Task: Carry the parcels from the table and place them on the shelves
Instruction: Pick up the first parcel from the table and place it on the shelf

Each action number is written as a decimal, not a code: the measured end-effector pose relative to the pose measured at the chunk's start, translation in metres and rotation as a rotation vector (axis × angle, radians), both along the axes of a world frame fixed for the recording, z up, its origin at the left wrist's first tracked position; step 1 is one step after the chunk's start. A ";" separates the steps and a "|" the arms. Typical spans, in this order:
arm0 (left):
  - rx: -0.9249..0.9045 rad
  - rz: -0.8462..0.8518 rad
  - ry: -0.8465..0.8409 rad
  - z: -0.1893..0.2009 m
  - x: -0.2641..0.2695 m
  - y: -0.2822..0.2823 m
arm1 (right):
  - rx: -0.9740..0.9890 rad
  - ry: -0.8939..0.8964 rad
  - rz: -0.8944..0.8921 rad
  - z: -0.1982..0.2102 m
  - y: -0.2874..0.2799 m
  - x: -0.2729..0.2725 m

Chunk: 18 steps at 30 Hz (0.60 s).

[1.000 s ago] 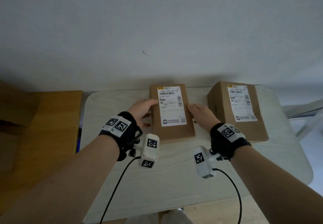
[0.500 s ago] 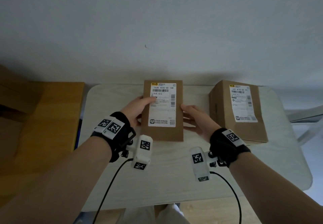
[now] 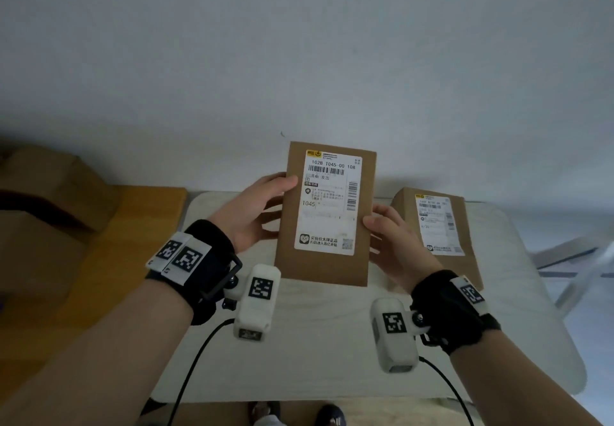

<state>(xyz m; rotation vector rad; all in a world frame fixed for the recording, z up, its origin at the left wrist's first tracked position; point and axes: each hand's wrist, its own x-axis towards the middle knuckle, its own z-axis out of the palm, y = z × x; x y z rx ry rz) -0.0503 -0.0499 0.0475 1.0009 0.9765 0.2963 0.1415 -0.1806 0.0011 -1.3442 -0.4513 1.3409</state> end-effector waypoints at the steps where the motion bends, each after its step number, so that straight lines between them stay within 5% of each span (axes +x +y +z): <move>1: -0.003 -0.004 -0.010 0.005 0.001 -0.003 | 0.004 -0.007 -0.002 0.005 0.000 0.001; 18: 0.091 0.037 -0.132 0.043 0.008 -0.036 | 0.152 0.001 -0.007 0.053 -0.017 0.018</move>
